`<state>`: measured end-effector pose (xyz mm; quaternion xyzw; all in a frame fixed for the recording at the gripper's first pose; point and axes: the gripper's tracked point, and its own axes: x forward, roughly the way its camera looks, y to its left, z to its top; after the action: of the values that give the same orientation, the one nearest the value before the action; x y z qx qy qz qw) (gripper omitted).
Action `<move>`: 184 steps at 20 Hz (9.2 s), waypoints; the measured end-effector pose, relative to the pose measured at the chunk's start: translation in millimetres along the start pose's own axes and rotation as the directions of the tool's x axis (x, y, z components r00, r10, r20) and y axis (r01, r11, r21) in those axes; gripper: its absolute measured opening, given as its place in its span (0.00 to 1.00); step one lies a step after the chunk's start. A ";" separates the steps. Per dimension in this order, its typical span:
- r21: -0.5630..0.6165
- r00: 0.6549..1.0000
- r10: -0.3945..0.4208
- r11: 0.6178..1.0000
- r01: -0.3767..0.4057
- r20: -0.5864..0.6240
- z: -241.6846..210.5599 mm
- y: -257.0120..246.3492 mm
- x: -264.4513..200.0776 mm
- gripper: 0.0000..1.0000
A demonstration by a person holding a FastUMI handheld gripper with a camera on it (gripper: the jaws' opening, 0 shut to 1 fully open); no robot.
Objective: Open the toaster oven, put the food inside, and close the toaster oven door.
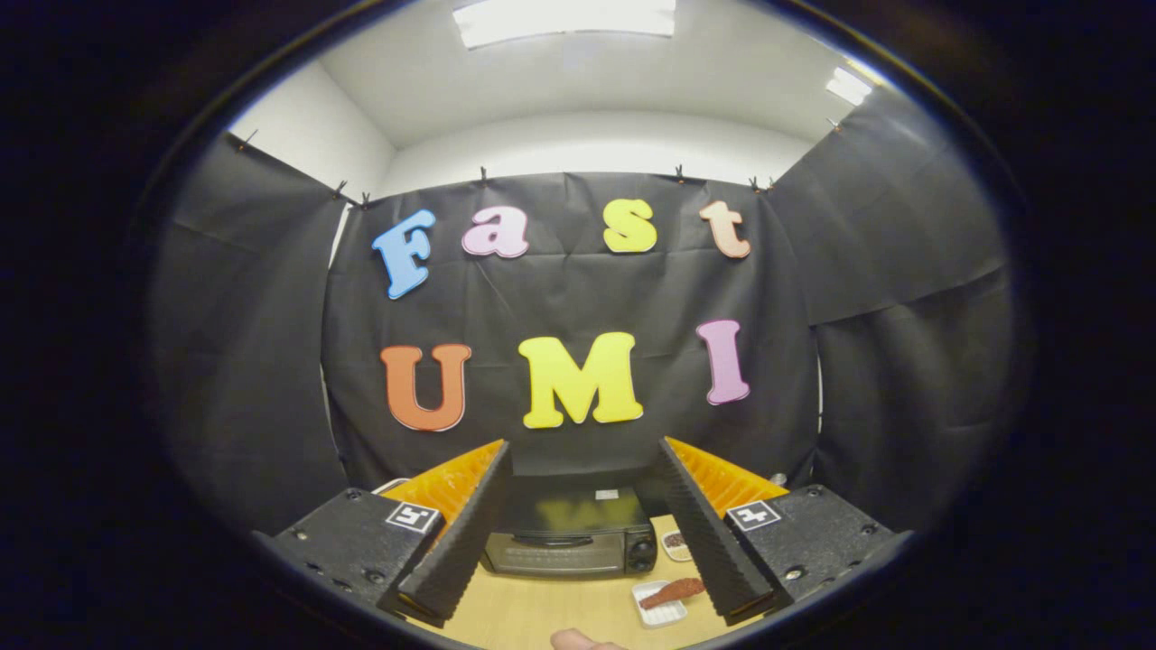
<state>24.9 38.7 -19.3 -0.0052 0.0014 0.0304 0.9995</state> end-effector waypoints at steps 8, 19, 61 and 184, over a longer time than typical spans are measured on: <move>-0.029 0.997 -0.035 0.999 0.033 -0.069 -62.6 8.9 98.0 1.00; -0.051 0.912 -0.077 0.997 0.062 -0.404 -248.4 13.4 217.0 1.00; -0.065 0.850 -0.078 0.997 0.052 -0.520 -402.0 10.3 71.5 1.00; 0.639 0.854 0.276 0.765 0.083 -0.442 -431.1 21.5 260.0 0.09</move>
<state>282.1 71.4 -451.4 0.3258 0.2768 0.0789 0.9006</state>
